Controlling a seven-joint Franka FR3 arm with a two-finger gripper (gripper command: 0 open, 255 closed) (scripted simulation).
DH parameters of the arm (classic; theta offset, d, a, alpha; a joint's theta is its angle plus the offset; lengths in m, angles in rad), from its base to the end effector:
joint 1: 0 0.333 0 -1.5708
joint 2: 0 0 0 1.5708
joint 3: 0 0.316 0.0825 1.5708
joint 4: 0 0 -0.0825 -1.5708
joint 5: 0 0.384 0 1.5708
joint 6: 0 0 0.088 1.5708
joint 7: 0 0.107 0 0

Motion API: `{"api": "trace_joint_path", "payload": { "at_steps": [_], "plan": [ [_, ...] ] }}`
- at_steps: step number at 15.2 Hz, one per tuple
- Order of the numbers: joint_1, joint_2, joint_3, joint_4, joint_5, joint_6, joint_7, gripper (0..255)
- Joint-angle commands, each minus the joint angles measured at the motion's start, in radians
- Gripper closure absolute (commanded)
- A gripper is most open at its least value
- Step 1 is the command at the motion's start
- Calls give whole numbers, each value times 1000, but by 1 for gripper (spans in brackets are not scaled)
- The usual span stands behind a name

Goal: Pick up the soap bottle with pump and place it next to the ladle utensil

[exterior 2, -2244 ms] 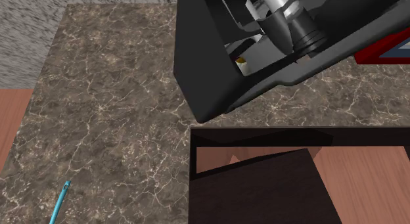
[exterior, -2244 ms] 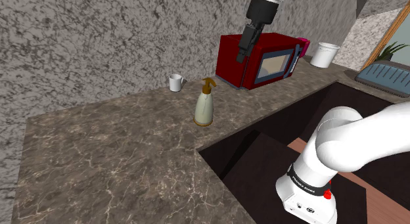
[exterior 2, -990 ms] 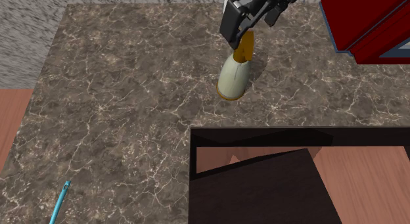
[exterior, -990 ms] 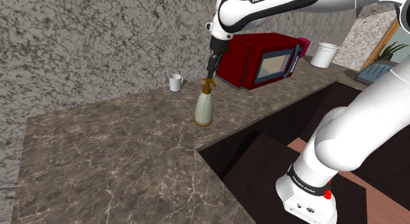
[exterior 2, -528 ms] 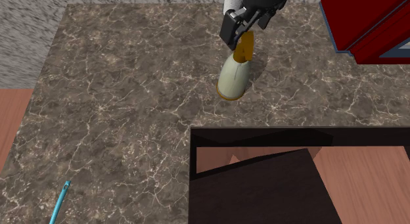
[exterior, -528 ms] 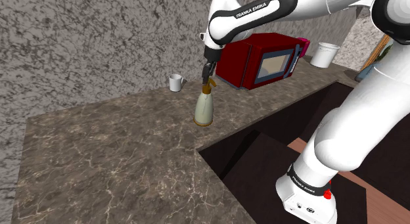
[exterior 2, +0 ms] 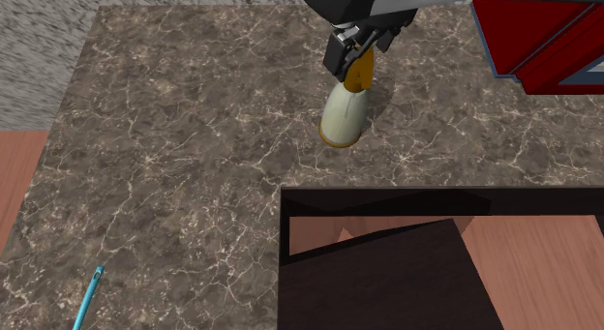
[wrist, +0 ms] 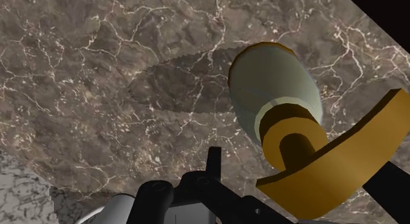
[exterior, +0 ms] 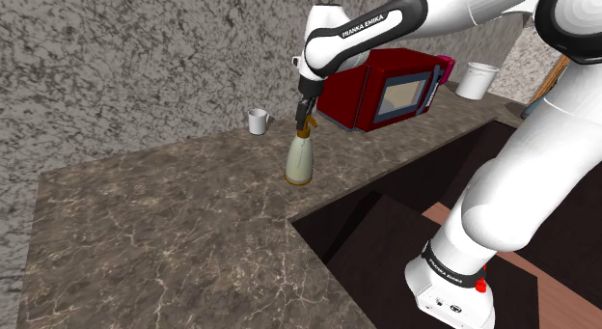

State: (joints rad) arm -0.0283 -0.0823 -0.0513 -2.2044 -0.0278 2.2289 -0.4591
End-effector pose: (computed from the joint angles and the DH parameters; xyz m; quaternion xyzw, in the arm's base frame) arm 0.5237 -0.0429 0.4268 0.9791 0.1961 0.0489 0.0232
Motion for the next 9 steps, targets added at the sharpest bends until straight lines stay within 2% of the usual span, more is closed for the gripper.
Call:
{"api": "trace_joint_path", "payload": {
  "at_steps": [1, 3, 4, 9],
  "plan": [
    [0, 0, 0, 0, 0, 1, 0, 0],
    [0, 0, 0, 0, 0, 1, 0, 0],
    [0, 0, 0, 0, 0, 1, 0, 255],
    [0, 0, 0, 0, 0, 1, 0, 255]
  ]
}}
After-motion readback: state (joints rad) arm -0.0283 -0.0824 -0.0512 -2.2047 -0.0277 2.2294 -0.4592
